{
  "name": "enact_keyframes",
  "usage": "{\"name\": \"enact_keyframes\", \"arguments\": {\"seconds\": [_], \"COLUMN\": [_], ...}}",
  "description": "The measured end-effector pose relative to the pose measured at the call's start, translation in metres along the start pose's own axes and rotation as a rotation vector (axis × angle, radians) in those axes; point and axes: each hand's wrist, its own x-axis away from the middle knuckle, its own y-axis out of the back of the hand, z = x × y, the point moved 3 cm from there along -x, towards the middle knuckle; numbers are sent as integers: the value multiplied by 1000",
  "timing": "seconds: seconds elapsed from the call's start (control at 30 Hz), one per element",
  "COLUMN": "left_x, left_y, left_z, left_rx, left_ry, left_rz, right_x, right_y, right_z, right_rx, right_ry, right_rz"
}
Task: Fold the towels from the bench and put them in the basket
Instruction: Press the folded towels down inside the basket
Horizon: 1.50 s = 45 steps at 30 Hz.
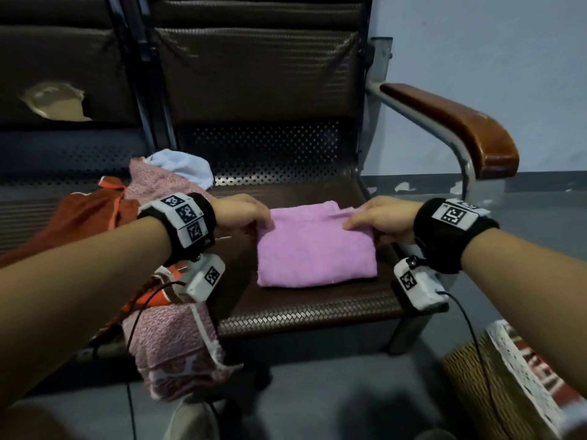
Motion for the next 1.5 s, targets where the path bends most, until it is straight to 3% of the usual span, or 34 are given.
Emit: {"name": "enact_keyframes", "arguments": {"seconds": [0.17, 0.27, 0.33, 0.47, 0.57, 0.7, 0.8, 0.93, 1.1, 1.2, 1.3, 1.4, 1.5], "left_x": [-42, -65, -76, -86, -74, -45, -28, -11, 2, 5, 0, -10, -21], "left_y": [9, 13, 14, 11, 8, -15, -30, -36, -29, -23, -22, -21, -18], "left_z": [6, 12, 16, 26, 28, 36, 45, 49, 46, 45, 48, 50, 50], "left_rx": [106, 112, 82, 0, -96, 6, -243, -539, -571, -318, -71, -59, -76], "left_ry": [-16, -2, 11, 102, 13, -146, -173, -203, -207, -180, -142, -83, -26], "left_rz": [-334, -504, -548, -500, -468, -191, -65, -120, -332, -346, -403, -448, -464], "right_x": [-47, -76, -91, -102, -84, -46, -26, -18, -11, -7, -6, -11, -29], "right_y": [2, -1, -6, -9, -10, -23, -38, -45, -35, -22, -10, -9, -9], "right_z": [16, 18, 17, 17, 25, 24, 12, 7, 13, 11, 8, 2, -4], "right_rx": [-109, -42, -11, 122, 340, 559, 804, 986, 885, 753, 471, 367, 345], "right_ry": [139, 141, 131, 135, 273, 397, 355, 392, 421, 435, 401, 319, 302], "right_rz": [-315, -421, -445, -400, -348, -105, 49, -12, -152, -196, -199, -125, -193]}}
